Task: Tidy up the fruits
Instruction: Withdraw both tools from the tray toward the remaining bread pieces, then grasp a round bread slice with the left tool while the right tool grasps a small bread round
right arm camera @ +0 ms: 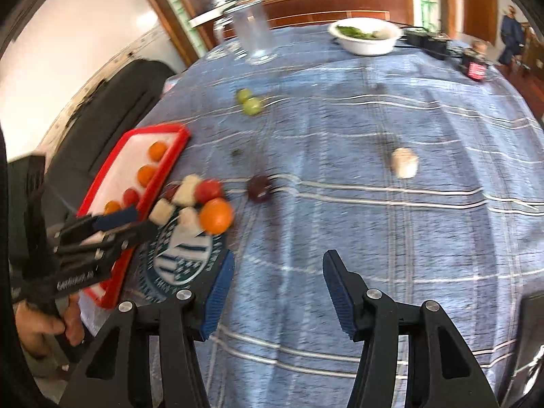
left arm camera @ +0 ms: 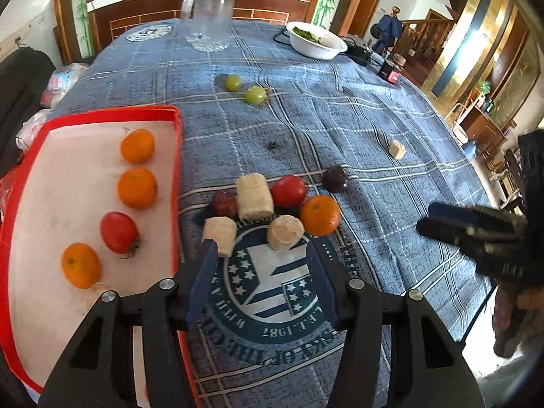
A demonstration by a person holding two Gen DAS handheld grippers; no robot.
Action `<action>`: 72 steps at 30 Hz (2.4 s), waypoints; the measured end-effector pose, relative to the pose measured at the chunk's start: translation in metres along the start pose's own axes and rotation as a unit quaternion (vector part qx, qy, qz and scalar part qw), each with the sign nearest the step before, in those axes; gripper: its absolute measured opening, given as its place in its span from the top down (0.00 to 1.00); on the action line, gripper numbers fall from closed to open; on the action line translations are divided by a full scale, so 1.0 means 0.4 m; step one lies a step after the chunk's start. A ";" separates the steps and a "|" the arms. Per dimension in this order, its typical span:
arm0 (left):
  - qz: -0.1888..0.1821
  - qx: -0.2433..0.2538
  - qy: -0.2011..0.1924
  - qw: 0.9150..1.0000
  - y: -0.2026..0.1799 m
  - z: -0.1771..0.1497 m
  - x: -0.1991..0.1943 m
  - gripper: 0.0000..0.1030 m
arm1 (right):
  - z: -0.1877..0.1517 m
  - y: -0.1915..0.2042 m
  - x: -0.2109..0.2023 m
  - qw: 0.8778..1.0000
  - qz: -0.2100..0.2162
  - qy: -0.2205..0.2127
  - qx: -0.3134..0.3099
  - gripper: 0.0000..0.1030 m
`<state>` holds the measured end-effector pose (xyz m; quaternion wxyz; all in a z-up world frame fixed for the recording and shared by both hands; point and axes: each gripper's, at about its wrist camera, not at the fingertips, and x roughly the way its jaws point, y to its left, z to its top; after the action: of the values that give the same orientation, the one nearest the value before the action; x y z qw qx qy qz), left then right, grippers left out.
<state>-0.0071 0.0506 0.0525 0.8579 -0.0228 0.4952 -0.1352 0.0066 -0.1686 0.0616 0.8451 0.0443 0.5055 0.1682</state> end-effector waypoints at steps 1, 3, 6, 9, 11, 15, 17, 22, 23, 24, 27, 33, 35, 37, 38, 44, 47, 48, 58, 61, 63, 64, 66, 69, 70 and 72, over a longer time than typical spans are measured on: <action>0.000 0.003 0.002 1.000 -0.004 -0.002 0.004 0.49 | 0.003 -0.007 -0.001 1.000 -0.003 -0.001 0.002 0.46; -0.005 0.007 0.008 1.000 -0.014 -0.001 0.016 0.49 | 0.011 -0.027 -0.006 1.000 -0.014 -0.005 0.008 0.46; -0.012 0.010 0.013 1.000 -0.024 0.001 0.027 0.55 | 0.019 -0.055 0.001 1.000 -0.020 -0.006 0.015 0.46; -0.012 0.010 0.019 1.000 -0.026 0.008 0.045 0.60 | 0.024 -0.090 0.023 0.999 -0.036 0.004 0.022 0.54; -0.009 0.011 0.023 1.000 -0.025 0.007 0.056 0.63 | 0.032 -0.118 0.033 0.998 -0.044 0.008 0.036 0.54; -0.011 0.007 0.030 0.999 -0.023 0.004 0.069 0.64 | 0.063 -0.163 0.045 0.996 -0.070 0.007 0.047 0.54; -0.012 0.008 0.031 0.999 -0.024 0.002 0.072 0.65 | 0.078 -0.180 0.054 0.996 -0.078 0.010 0.048 0.54; -0.013 0.006 0.037 0.999 -0.024 0.002 0.082 0.66 | 0.117 -0.205 0.090 0.994 -0.100 0.015 0.044 0.55; -0.014 0.005 0.037 0.999 -0.023 0.001 0.082 0.66 | 0.124 -0.207 0.098 0.994 -0.104 0.016 0.042 0.55; -0.015 0.005 0.038 0.999 -0.022 0.001 0.082 0.66 | 0.134 -0.207 0.107 0.993 -0.110 0.018 0.039 0.55; -0.016 0.001 0.042 0.999 -0.020 -0.001 0.086 0.66 | 0.159 -0.211 0.133 0.991 -0.125 0.025 0.026 0.55; -0.015 -0.004 0.047 0.999 -0.018 0.000 0.098 0.66 | 0.189 -0.216 0.177 0.988 -0.147 0.039 0.017 0.62; -0.015 -0.004 0.047 0.999 -0.019 0.004 0.103 0.66 | 0.191 -0.214 0.182 0.988 -0.149 0.040 0.018 0.68; -0.017 -0.005 0.048 0.999 -0.021 0.010 0.108 0.67 | 0.193 -0.210 0.186 0.988 -0.150 0.040 0.016 0.74; -0.018 -0.005 0.048 0.999 -0.022 0.013 0.111 0.67 | 0.194 -0.210 0.187 0.988 -0.151 0.038 0.014 0.74; -0.016 -0.002 0.040 0.999 -0.028 0.027 0.116 0.69 | 0.177 -0.197 0.162 0.991 -0.131 0.030 0.015 0.74; -0.017 -0.003 0.038 0.999 -0.026 0.027 0.120 0.75 | 0.160 -0.183 0.146 0.992 -0.120 0.026 0.017 0.75; -0.015 0.001 0.036 0.999 -0.029 0.026 0.119 0.75 | 0.152 -0.176 0.137 0.993 -0.112 0.023 0.020 0.75; -0.039 -0.010 0.033 0.999 -0.024 -0.001 0.083 0.75 | 0.078 -0.084 0.058 0.999 -0.039 0.000 0.020 0.75; -0.043 -0.020 0.027 0.999 -0.015 -0.009 0.062 0.75 | 0.065 -0.065 0.041 1.000 -0.022 -0.003 0.021 0.75; -0.045 -0.025 0.022 0.998 -0.010 -0.012 0.044 0.75 | 0.059 -0.057 0.033 1.000 -0.016 -0.004 0.022 0.75; -0.045 -0.028 0.018 0.998 -0.006 -0.014 0.033 0.75 | 0.057 -0.055 0.031 1.000 -0.014 -0.004 0.024 0.75; -0.048 -0.034 0.012 0.998 0.002 -0.017 0.017 0.75 | 0.050 -0.048 0.027 1.000 -0.008 -0.004 0.026 0.75; -0.048 -0.045 0.001 0.998 0.020 -0.024 -0.012 0.75 | 0.042 -0.032 0.026 1.000 -0.003 -0.001 0.020 0.75; -0.048 -0.049 -0.002 0.998 0.026 -0.026 -0.021 0.75 | 0.039 -0.026 0.027 1.000 -0.001 0.000 0.017 0.75; -0.045 -0.060 -0.009 0.997 0.044 -0.035 -0.042 0.75 | 0.035 -0.009 0.027 1.000 0.004 0.003 0.009 0.75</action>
<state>-0.0236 0.0733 0.0565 0.8527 -0.0977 0.4927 -0.1437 0.0242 -0.1672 0.0583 0.8424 0.0531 0.5095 0.1674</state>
